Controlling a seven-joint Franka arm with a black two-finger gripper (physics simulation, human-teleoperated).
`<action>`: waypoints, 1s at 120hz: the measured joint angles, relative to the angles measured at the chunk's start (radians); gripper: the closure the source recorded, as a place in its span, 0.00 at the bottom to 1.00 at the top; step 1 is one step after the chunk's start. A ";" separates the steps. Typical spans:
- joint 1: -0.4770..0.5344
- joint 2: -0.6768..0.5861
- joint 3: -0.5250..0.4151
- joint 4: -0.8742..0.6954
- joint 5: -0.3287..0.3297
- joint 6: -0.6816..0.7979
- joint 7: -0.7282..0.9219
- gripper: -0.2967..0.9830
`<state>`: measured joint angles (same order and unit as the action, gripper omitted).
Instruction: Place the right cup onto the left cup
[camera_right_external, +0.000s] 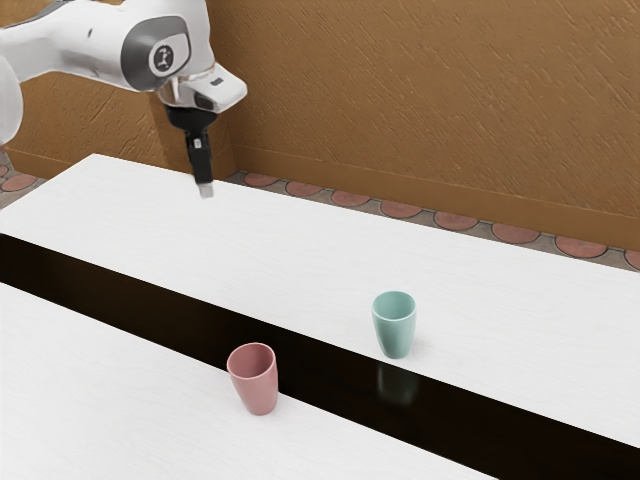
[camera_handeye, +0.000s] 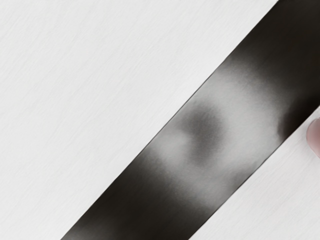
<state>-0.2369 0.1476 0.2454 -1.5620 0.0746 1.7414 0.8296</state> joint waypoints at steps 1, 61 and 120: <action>-0.003 0.003 0.000 0.001 -0.001 0.001 0.000 0.23; -0.180 0.427 -0.133 0.307 -0.035 0.081 0.012 0.23; -0.157 0.577 -0.179 0.317 -0.077 0.262 0.007 0.23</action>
<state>-0.3943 0.7246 0.0660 -1.2447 -0.0020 2.0033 0.8367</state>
